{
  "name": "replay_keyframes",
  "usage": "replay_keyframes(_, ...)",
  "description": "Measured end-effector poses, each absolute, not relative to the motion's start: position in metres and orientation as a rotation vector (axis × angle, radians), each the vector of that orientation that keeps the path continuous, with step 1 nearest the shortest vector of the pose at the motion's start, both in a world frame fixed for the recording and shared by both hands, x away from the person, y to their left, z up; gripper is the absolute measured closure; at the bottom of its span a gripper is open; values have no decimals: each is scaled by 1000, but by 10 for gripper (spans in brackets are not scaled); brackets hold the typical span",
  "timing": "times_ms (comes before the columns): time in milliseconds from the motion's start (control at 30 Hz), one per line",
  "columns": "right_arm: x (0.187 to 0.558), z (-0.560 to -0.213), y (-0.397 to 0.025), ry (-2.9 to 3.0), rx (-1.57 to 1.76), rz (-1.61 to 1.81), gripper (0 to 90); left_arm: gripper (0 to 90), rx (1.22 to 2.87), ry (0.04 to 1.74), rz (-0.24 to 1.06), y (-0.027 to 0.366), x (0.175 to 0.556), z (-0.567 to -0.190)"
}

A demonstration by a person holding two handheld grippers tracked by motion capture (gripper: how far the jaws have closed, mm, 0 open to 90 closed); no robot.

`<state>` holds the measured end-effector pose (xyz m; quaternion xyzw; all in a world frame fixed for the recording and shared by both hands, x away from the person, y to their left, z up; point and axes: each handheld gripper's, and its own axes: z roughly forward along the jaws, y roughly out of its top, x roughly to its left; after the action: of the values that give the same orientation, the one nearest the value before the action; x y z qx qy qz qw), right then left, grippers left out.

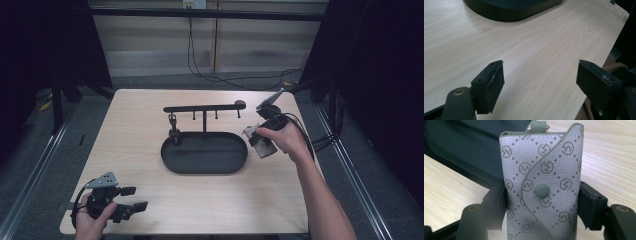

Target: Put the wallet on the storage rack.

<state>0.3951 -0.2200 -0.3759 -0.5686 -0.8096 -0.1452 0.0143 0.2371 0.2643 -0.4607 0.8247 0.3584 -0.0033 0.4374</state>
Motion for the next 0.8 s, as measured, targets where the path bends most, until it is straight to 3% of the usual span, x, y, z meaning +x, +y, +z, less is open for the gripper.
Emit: replay_keyframes(800,397,-392,-187,-2425,-1817,-530,329,222,2063,880,-5,263,236,-460)
